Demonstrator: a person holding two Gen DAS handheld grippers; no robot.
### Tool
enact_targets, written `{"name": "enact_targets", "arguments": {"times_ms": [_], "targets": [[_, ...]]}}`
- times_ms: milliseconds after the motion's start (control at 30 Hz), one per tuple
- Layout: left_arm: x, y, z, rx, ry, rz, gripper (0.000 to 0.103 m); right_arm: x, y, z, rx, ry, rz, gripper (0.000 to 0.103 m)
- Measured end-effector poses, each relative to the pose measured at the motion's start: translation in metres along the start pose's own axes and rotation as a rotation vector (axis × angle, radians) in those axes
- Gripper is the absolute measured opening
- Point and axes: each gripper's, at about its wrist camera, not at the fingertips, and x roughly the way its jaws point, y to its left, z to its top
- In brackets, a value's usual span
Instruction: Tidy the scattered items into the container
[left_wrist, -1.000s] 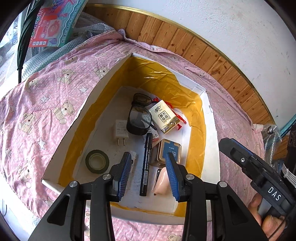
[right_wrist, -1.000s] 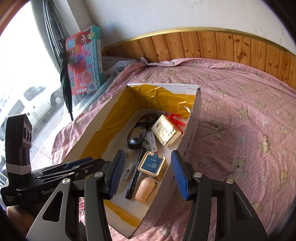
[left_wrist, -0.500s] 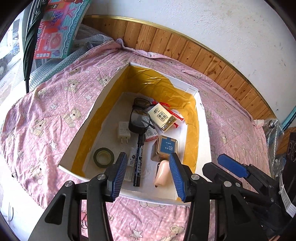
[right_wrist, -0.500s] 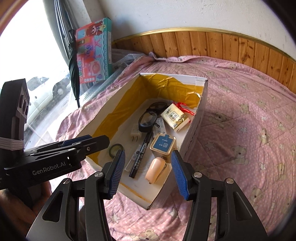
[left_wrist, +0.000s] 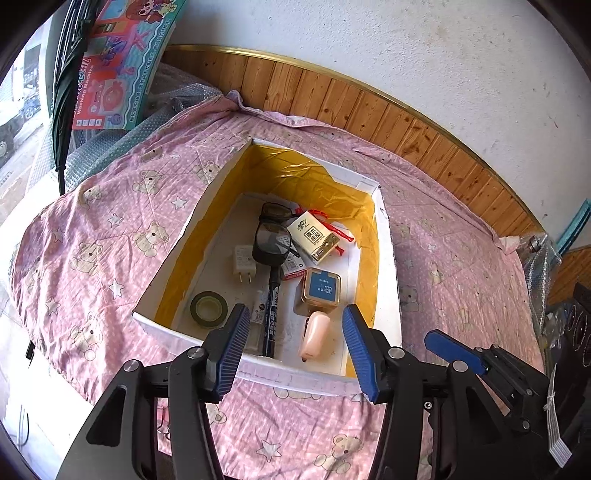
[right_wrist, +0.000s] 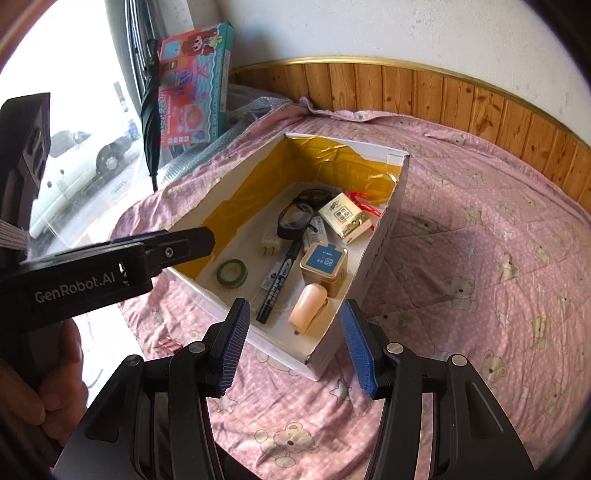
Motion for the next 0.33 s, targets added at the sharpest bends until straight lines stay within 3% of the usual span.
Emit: {"name": "enact_targets", "arguments": {"times_ms": [67,333], "targets": [[-0.005,-0.002,-0.002,0.009,-0.011,0.005,0.057,0.003,0.006,-0.003,-0.021,0.035,0.020,0.055],[-0.021,-0.007,-0.010,0.021,-0.029,-0.002,0.057,-0.009,0.015,-0.009,-0.024,0.020,-0.003,0.055]]}}
